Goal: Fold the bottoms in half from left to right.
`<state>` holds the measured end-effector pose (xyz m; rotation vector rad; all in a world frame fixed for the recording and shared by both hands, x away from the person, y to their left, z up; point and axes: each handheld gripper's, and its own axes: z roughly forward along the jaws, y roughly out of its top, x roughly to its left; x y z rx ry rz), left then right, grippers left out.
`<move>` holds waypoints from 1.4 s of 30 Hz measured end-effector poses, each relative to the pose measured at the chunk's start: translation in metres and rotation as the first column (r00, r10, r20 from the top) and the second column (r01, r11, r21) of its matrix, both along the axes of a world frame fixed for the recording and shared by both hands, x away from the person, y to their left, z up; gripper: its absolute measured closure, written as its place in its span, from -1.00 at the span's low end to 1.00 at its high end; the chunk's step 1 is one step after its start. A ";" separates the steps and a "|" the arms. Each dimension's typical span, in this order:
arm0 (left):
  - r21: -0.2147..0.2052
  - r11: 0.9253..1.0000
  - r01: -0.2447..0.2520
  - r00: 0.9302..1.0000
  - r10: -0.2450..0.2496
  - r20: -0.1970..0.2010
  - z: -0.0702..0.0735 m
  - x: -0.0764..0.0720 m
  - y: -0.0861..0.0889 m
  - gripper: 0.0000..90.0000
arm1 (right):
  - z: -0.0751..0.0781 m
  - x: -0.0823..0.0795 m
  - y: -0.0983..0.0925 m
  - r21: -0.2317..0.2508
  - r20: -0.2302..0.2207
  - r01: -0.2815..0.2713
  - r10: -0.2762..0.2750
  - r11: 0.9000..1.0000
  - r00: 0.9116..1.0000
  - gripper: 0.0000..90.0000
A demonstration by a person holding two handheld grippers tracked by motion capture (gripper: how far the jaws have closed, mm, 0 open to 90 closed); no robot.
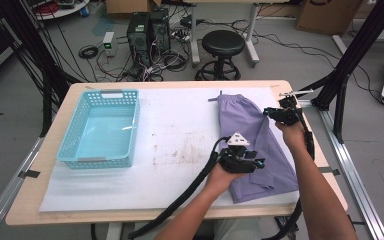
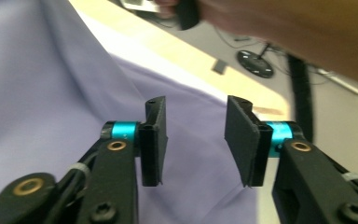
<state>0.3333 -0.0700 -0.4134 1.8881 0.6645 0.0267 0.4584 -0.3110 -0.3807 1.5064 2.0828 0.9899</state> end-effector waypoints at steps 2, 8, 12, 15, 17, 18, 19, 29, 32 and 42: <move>0.001 0.999 -0.036 0.999 0.036 0.022 -0.001 0.002 0.015 0.25 | 0.003 -0.004 -0.001 -0.001 0.013 0.006 -0.006 1.000 1.000 0.52; 0.002 0.989 -0.145 0.988 0.145 0.053 -0.005 0.009 0.063 0.21 | 0.016 -0.022 -0.003 0.014 0.052 -0.014 0.014 1.000 0.999 0.51; -0.008 0.980 -0.201 0.976 0.201 0.081 -0.008 0.010 0.092 0.09 | 0.018 -0.042 -0.004 0.013 0.101 -0.023 0.022 1.000 0.995 0.48; -0.006 0.974 -0.226 0.969 0.225 0.102 -0.008 0.009 0.109 -0.04 | 0.011 -0.057 -0.006 0.005 0.101 -0.020 0.019 1.000 0.995 0.37; 0.007 0.969 -0.247 0.964 0.245 0.103 -0.009 0.010 0.119 -0.16 | 0.003 -0.069 -0.007 0.006 0.100 -0.027 0.026 1.000 0.995 0.26; 0.008 0.966 -0.257 0.961 0.254 0.109 -0.010 0.010 0.124 -0.24 | -0.001 -0.075 -0.007 0.000 0.097 -0.028 0.028 1.000 0.995 0.19; -0.003 0.964 -0.265 0.958 0.264 0.114 -0.010 0.009 0.129 -0.27 | -0.005 -0.082 -0.006 0.001 0.100 -0.031 0.030 1.000 0.995 0.14; -0.003 0.961 -0.275 0.953 0.273 0.133 -0.008 0.007 0.157 -0.26 | -0.039 -0.143 0.021 -0.051 0.091 -0.138 0.143 0.989 0.986 0.31; 0.005 0.957 -0.289 0.949 0.285 0.136 -0.008 0.005 0.166 -0.26 | -0.042 -0.154 0.034 -0.076 0.068 -0.179 0.184 0.981 0.981 0.32; 0.010 0.949 -0.317 0.940 0.312 0.138 -0.011 -0.005 0.186 -0.26 | -0.061 -0.163 0.058 -0.156 -0.046 -0.195 0.190 0.968 0.981 0.54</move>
